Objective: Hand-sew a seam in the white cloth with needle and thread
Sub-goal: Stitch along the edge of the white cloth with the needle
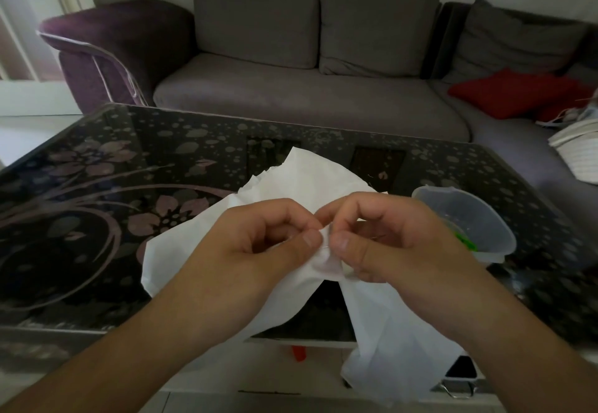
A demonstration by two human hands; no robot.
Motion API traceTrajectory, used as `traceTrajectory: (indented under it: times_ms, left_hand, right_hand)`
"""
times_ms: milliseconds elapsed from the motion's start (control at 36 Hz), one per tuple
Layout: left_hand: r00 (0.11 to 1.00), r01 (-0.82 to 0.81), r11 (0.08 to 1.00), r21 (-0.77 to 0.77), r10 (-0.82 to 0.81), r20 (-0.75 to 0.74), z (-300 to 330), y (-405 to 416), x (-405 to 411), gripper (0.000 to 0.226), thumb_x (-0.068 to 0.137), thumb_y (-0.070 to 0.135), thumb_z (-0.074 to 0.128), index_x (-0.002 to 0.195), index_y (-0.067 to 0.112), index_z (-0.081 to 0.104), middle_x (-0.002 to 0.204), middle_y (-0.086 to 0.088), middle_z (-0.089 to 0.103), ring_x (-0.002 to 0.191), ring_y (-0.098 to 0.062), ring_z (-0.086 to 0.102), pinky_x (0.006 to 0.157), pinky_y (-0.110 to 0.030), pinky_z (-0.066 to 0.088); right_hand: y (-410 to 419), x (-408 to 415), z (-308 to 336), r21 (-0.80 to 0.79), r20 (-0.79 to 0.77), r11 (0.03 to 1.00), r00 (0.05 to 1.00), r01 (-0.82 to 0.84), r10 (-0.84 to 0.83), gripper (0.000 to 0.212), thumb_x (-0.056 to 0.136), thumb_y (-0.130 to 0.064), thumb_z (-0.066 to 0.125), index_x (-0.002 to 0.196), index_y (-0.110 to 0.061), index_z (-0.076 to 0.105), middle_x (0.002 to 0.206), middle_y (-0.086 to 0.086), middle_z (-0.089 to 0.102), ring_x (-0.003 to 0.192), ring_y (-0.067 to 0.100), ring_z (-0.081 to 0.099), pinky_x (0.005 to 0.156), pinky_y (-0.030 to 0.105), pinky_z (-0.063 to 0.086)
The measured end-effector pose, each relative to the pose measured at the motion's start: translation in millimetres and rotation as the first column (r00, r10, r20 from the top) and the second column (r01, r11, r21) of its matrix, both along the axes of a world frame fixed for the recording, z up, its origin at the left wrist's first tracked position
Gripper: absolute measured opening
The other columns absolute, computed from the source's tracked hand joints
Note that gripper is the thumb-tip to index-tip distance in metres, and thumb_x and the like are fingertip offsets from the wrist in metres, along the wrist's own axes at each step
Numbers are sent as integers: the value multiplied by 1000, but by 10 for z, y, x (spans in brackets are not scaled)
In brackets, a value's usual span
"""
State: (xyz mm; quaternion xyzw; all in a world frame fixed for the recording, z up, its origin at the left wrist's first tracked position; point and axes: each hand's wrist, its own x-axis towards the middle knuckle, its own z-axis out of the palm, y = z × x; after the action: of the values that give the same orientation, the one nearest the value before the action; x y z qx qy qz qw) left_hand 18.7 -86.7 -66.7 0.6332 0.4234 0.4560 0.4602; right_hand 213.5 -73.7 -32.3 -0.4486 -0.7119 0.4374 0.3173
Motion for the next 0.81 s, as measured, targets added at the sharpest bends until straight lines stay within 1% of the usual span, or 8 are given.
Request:
traceTrajectory:
  times_ms: [56,167,333,389,500,556,639,806]
  left_hand:
    - [1000,2,1000,-16,-2,18,6,-2,5,14,92,29,66,90,21,78,80,-7,76,78,-27,68,74,-28,49]
    - [999,11,999,-48,-8,52,14,-6,4,18,86,34,66,88,22,78,78,-6,76,73,-14,67,67,-20,48]
    - [998,-17,998,-69,20,52,20,-6,7,13,96,26,71,85,23,78,79,-7,75,73,-16,67,69,-27,48]
    - [998,-29,998,-64,32,46,27,-13,8,15,96,23,68,85,23,78,78,-8,74,72,-17,66,69,-28,47]
    - [999,-51,998,-35,51,-8,12,-19,0,17,96,24,67,83,25,77,72,0,72,68,-10,62,64,-17,45]
    - [998,-60,998,-18,60,-28,6,-19,1,16,96,25,67,83,26,77,74,2,73,69,-9,64,64,-15,46]
    - [996,-65,998,10,65,-54,-4,-14,5,16,95,26,66,84,27,77,77,1,75,73,-13,66,67,-18,47]
    - [993,-75,996,55,79,-87,-17,-11,-1,15,96,24,67,84,26,77,76,8,75,69,-2,65,65,-13,47]
  right_hand:
    - [17,19,-14,8,16,1000,1000,26,-26,21,95,-12,67,77,-23,72,103,-15,74,88,5,69,70,20,53]
    - [20,31,-20,8,14,1000,999,28,-28,13,93,-15,65,83,-20,72,96,-11,74,82,6,68,70,20,52]
    - [47,36,-44,7,3,999,999,43,-43,12,94,-14,64,84,-17,70,81,-11,71,71,5,65,74,24,52]
    - [53,41,-52,10,4,999,999,49,-49,11,94,-14,63,85,-16,70,81,-10,71,71,7,64,76,26,51]
    - [53,45,-63,12,-5,999,999,41,-41,12,96,-10,62,88,-13,70,78,-6,71,67,14,62,74,27,53]
    - [52,52,-67,9,-8,999,999,44,-43,12,96,-8,61,88,-11,69,77,-5,70,67,15,61,74,27,53]
    - [54,52,-66,17,8,999,999,50,-50,11,96,-9,61,88,-11,68,79,-4,71,67,15,62,74,27,53]
    - [50,40,-51,29,36,997,997,65,-66,13,97,-9,60,86,-13,66,75,-7,69,66,11,63,73,23,55]
